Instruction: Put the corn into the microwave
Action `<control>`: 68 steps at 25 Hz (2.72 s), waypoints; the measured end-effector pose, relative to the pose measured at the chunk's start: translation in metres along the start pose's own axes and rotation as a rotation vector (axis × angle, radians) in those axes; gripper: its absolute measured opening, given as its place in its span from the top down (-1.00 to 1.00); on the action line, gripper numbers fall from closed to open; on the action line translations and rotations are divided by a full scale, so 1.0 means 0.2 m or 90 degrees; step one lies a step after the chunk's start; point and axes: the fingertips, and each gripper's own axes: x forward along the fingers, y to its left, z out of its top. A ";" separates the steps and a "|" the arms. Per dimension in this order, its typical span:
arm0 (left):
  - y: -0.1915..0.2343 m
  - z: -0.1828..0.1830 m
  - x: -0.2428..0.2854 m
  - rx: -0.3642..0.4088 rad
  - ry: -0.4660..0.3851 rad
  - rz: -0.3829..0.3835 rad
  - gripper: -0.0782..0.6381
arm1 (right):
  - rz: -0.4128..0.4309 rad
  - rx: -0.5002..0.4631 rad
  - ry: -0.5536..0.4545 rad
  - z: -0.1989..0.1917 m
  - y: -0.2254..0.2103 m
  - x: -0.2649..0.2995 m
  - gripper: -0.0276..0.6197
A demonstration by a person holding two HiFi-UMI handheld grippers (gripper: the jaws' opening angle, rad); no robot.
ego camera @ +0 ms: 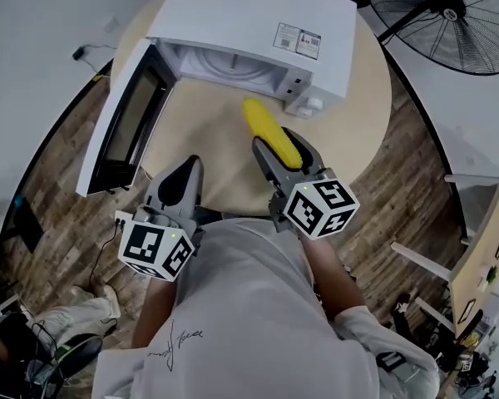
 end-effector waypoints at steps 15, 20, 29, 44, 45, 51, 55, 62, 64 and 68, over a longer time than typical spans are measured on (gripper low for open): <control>0.18 0.03 0.05 -0.005 0.031 -0.009 0.82 | -0.039 0.003 0.007 -0.01 -0.06 0.28 0.11; 0.22 0.04 0.07 -0.007 0.042 -0.015 0.82 | -0.049 0.003 0.011 -0.01 -0.08 0.36 0.11; 0.29 0.00 0.07 -0.028 0.055 -0.009 0.82 | -0.060 0.003 0.024 -0.04 -0.12 0.47 0.11; 0.31 -0.04 0.10 -0.045 0.079 -0.014 0.82 | -0.081 -0.009 0.041 -0.06 -0.22 0.63 0.11; 0.31 -0.05 0.10 -0.044 0.081 -0.014 0.82 | -0.082 -0.010 0.042 -0.06 -0.22 0.64 0.11; 0.32 -0.06 0.10 -0.050 0.082 -0.010 0.82 | -0.093 -0.018 0.052 -0.09 -0.27 0.70 0.11; 0.33 -0.07 0.10 -0.047 0.088 -0.010 0.82 | -0.104 -0.019 0.056 -0.10 -0.32 0.73 0.11; 0.32 -0.08 0.09 -0.041 0.095 -0.017 0.82 | -0.120 -0.028 0.064 -0.10 -0.38 0.82 0.11; 0.33 -0.07 0.09 -0.032 0.094 -0.018 0.82 | -0.121 -0.031 0.067 -0.11 -0.39 0.84 0.11; 0.35 -0.07 0.08 -0.036 0.095 -0.016 0.82 | -0.119 -0.038 0.073 -0.12 -0.38 0.89 0.11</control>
